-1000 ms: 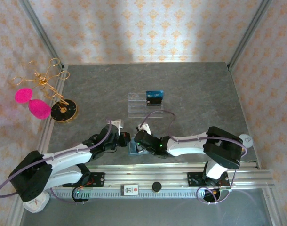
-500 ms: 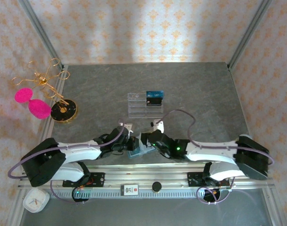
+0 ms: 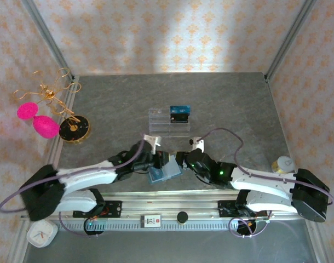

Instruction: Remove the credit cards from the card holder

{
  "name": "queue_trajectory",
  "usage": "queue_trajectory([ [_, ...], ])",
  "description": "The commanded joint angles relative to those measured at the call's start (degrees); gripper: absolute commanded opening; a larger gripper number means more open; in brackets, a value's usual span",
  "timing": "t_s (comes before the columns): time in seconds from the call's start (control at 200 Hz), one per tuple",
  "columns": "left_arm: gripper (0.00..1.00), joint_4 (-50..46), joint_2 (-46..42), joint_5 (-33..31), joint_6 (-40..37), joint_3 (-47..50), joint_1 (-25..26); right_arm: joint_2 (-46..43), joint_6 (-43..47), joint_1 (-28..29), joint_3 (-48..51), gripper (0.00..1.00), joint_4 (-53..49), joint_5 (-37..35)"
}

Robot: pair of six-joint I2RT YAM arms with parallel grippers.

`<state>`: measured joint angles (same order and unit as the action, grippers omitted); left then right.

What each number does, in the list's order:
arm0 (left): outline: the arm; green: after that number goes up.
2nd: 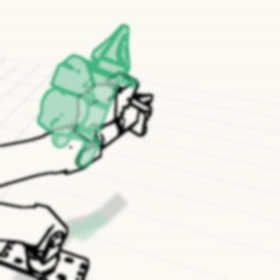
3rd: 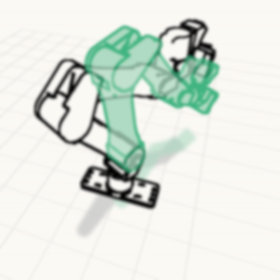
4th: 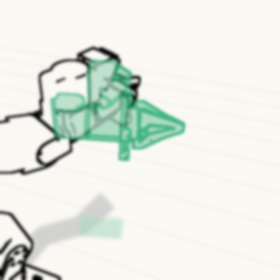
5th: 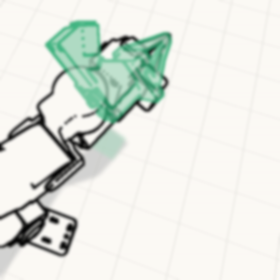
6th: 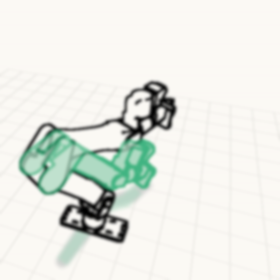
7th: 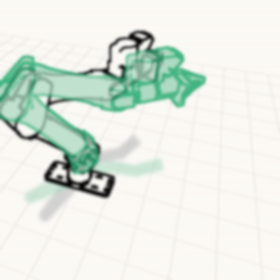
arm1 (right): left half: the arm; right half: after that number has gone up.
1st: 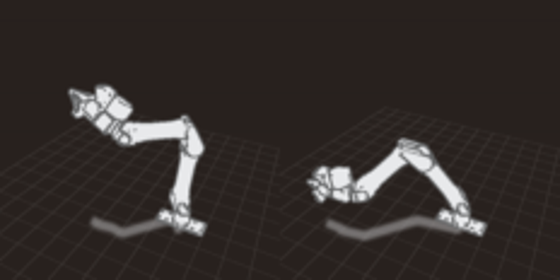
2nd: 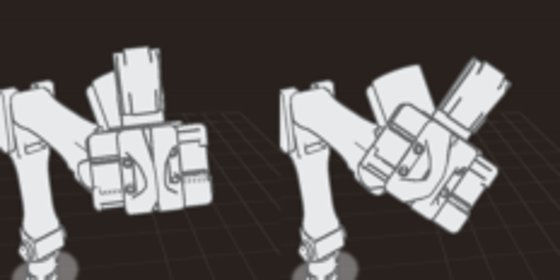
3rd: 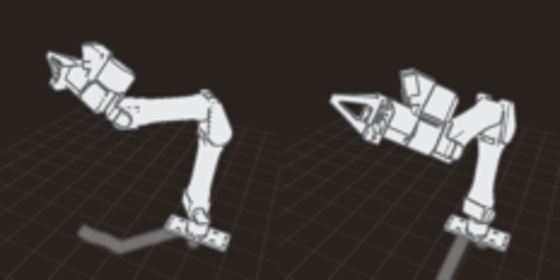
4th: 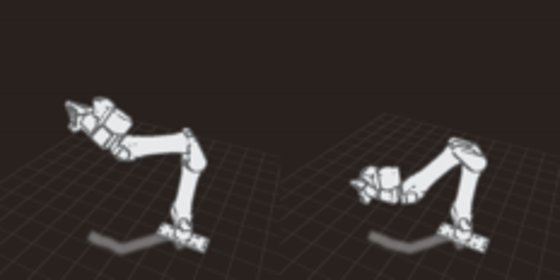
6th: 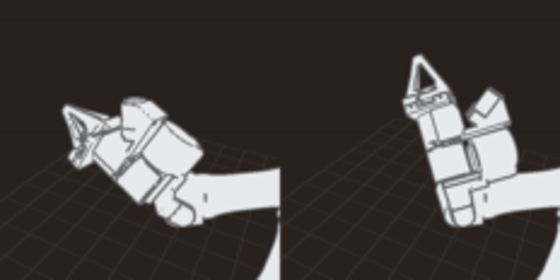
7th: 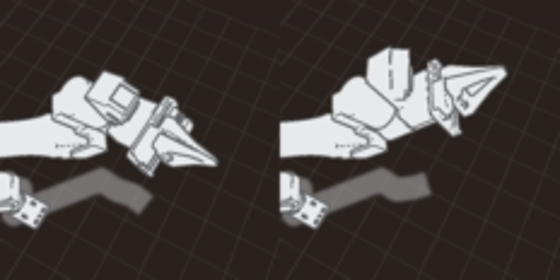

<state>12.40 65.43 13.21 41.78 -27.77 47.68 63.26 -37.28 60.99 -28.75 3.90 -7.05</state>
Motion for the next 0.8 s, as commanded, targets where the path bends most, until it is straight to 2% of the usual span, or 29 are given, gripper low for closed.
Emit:
queue_trajectory([
  [0.0, 0.09, -8.47, -7.29, -4.99, 0.93, 5.37, -3.05, 4.07, 5.28, -0.94, -4.62, 0.3, 1.52, 11.35],
  [0.085, 0.03, -9.98, -9.92, -4.19, 1.09, 8.87, -4.31, 11.55, 7.61, -1.4, -9.12, 0.29, 1.44, 19.51],
  [0.18, 0.0, -7.76, -9.06, -2.81, 1.3, 11.24, -4.46, 18.32, 8.6, -1.49, -12.71, 0.24, 1.38, 24.57],
  [0.335, 0.0, -2.44, -4.35, -2.09, 0.47, 12.3, -4.66, 25.39, 8.45, -1.79, -15.98, 0.22, 0.14, 26.06],
  [0.566, 0.0, -1.31, 4.4, -2.43, -3.9, 9.87, -5.41, 29.75, 6.64, -2.64, -16.21, 0.28, 0.87, 27.95],
  [0.796, 0.0, -2.32, 5.33, -3.02, -5.82, 8.58, -5.56, 31.33, 6.6, -2.66, -16.34, 0.28, 1.43, 28.23],
])
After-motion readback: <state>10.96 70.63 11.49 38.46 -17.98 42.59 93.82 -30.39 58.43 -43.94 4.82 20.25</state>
